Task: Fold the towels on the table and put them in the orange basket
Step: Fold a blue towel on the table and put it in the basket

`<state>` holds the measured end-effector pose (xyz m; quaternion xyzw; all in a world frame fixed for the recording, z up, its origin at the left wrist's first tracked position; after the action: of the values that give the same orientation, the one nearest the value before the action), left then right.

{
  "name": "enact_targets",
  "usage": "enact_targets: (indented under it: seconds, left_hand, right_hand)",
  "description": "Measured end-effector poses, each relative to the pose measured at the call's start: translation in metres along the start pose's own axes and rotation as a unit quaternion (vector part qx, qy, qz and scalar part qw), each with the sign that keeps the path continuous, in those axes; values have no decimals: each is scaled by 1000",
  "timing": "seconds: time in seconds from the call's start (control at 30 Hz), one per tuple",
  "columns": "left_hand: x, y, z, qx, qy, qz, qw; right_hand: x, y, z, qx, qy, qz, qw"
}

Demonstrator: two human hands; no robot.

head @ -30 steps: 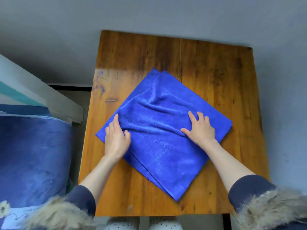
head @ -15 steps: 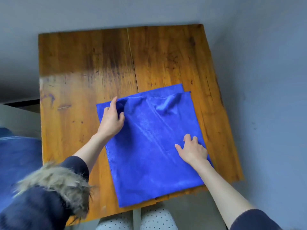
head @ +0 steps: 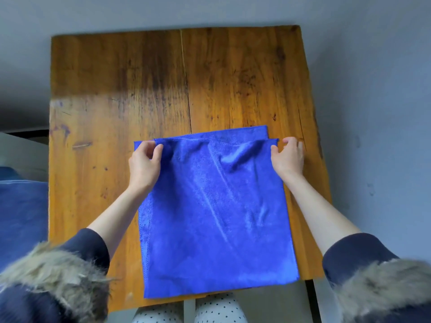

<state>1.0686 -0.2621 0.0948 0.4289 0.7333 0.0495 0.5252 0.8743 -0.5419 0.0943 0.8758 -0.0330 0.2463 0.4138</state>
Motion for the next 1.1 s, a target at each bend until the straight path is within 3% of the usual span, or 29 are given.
enact_targets:
  seconds: [0.2,0.37,0.43,0.5,0.67,0.83,0.93,1.1]
  left_hand:
    - [-1,5,-7,-8,6,-115,993]
    - [-1,4,-11,67,1,-139,988]
    - [-6,8,-14,57,-16,-121,991]
    - [-6,14,-15,37,-21,-133,990]
    - [4,30,-23,30,-4,-258,966]
    - [13,40,-26,33,-19,-355,934]
    - [21,47,-23,-14,-14,-289,957]
    - [32,49,1,-35,30,-33,998]
  right_hand:
    - [9,-5,21,54,51,-82,994]
    - [16,-1,25,69,91,-171,979]
    - [16,4,23,52,94,-197,974]
    - [14,9,21,44,92,-171,980]
    - [8,31,13,48,75,24,996]
    - [24,41,5,15,132,11,991]
    - [42,39,6,-3,176,-27,984]
    - [57,20,25,32,204,-111,972]
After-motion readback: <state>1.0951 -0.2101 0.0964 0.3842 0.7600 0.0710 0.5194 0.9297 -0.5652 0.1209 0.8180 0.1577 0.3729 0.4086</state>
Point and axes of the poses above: each hand's wrist, its own z-axis towards the middle knuckle, its own y-axis out of the back of the hand, x = y × z, the point moved 5 cm from there along z, towards the middle knuckle, and after that the axes turned 13 degrees about x, right-handed, at the moved point
